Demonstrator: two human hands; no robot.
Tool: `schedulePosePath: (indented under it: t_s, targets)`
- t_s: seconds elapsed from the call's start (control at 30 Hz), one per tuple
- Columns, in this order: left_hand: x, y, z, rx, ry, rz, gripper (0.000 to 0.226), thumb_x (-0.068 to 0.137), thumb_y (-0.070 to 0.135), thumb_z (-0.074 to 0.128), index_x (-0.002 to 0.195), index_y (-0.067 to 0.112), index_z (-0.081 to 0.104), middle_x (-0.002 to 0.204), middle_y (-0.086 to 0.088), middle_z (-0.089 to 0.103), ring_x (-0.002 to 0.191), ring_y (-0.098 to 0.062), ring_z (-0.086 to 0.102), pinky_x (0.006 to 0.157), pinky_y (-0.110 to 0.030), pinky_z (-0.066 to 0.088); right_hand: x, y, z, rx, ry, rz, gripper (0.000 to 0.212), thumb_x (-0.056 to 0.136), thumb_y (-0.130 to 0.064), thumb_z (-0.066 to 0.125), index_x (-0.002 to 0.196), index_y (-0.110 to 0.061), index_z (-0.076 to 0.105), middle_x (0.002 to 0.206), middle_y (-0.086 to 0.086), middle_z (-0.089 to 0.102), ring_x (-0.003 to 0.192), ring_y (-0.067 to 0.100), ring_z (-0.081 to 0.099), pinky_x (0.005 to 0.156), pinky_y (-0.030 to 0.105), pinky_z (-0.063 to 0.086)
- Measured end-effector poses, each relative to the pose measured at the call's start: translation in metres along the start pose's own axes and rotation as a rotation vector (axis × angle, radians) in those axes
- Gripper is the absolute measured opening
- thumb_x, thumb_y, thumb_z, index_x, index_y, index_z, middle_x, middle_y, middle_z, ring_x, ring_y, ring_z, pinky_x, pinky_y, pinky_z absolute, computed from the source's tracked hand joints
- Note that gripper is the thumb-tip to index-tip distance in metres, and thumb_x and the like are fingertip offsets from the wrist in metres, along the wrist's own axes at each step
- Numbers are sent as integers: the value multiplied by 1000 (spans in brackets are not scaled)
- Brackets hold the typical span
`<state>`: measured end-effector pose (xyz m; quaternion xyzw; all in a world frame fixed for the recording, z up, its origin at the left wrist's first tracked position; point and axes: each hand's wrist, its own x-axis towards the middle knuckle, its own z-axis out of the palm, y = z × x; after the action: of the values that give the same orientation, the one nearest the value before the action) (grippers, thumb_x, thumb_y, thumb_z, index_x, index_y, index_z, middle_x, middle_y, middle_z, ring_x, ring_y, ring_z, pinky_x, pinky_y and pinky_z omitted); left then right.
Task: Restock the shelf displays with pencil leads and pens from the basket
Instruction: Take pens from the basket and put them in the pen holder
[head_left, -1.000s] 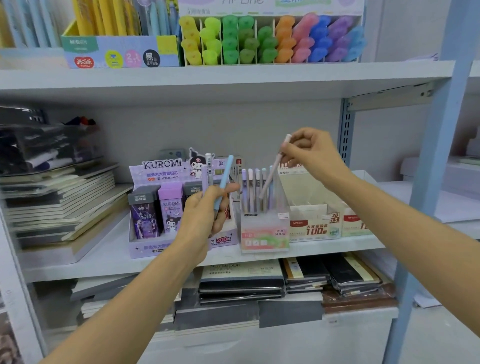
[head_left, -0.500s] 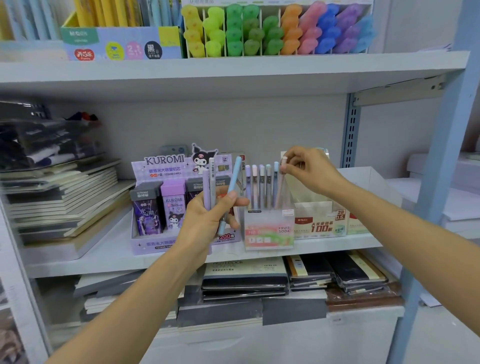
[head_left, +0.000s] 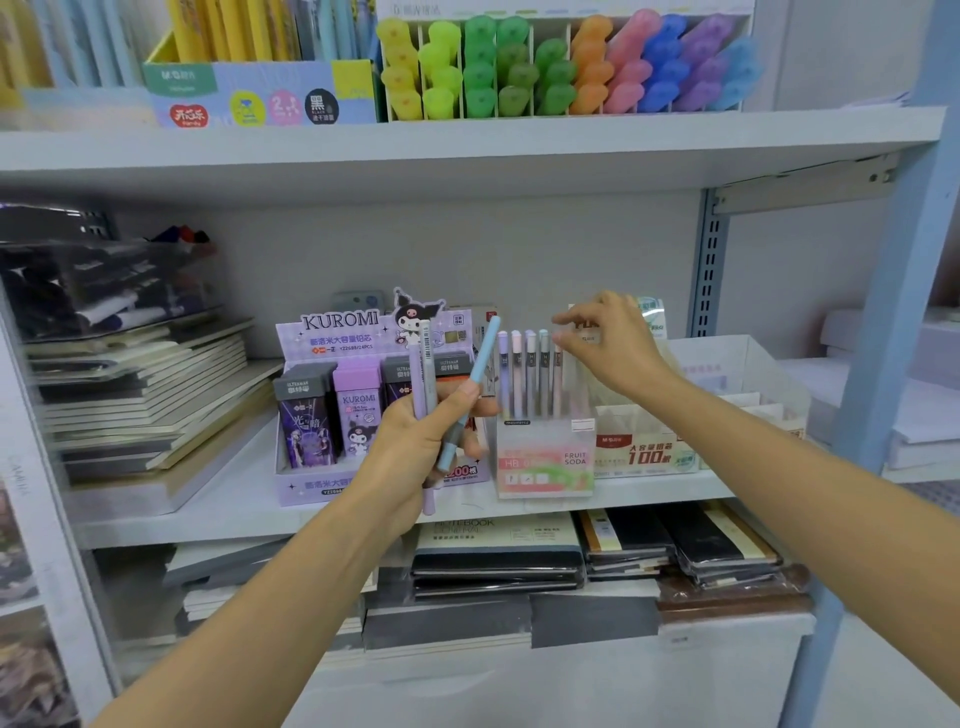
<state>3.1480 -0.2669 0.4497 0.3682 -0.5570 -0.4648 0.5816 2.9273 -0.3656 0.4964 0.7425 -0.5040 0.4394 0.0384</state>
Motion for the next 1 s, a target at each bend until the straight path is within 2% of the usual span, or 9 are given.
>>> schedulePosePath:
  t_s: [0.07,0.2,0.27,0.4,0.47,0.57,0.77,0.83,1.0]
  targets:
    - [-2,1,0,45,-2,-8,20,75,46,70,77,26,74,75,-5,71,46,-8,55,35,-17,28,-7,-14,-9,221,-12,-23,33,94,-36,59,124,-22,63,109,-1,59,91,12,57,84,29,51]
    - [-6,5,3,131,-20,-24,21,78,45,69,66,28,74,51,-4,58,38,-9,43,35,-18,27,-22,-42,-23,760,-357,-50,31,91,-25,65,122,-18,64,103,10,70,81,16,70,71,22,55]
    - [-9,9,3,133,-47,-39,21,78,44,70,72,24,74,53,-3,59,36,-8,39,34,-17,26,-26,-48,-25,775,-427,-83,21,88,-15,69,108,-11,72,94,12,72,78,14,68,71,19,54]
    - [-16,22,-5,-58,-61,-27,43,69,26,77,107,7,70,82,-4,73,45,-6,50,33,-13,28,-29,-43,-32,886,-313,11,13,86,-12,69,97,-8,74,81,6,71,71,12,64,68,19,55]
    - [-18,28,-8,-118,-16,14,40,67,15,77,105,5,71,89,-7,74,46,-5,50,32,-13,27,-33,-39,-35,877,-326,43,14,86,-14,68,96,-7,73,78,5,70,68,12,62,64,17,54]
    - [-21,33,-6,-159,84,75,27,68,15,74,94,10,75,76,-5,68,44,-6,47,31,-13,24,-46,-41,-31,807,-493,23,14,87,-14,67,97,-4,71,80,8,72,66,15,65,62,19,55]
    - [-31,34,2,-119,167,143,18,79,16,72,97,12,72,57,4,63,43,-4,51,33,-13,26,-64,-53,-23,846,-799,-24,11,92,-17,63,96,-10,71,88,9,74,81,21,72,70,23,57]
    - [-33,35,3,-79,172,164,12,81,15,72,92,12,71,57,2,64,41,-5,51,33,-13,26,-62,-58,-24,804,-766,-59,16,93,-20,62,99,-8,71,89,7,74,82,20,71,72,23,57]
    - [-31,34,7,27,192,191,9,79,13,77,86,13,72,61,-4,67,40,-10,48,37,-15,35,-49,-79,-26,853,-416,-79,24,91,-26,64,108,-9,68,88,4,73,81,16,69,68,25,56]
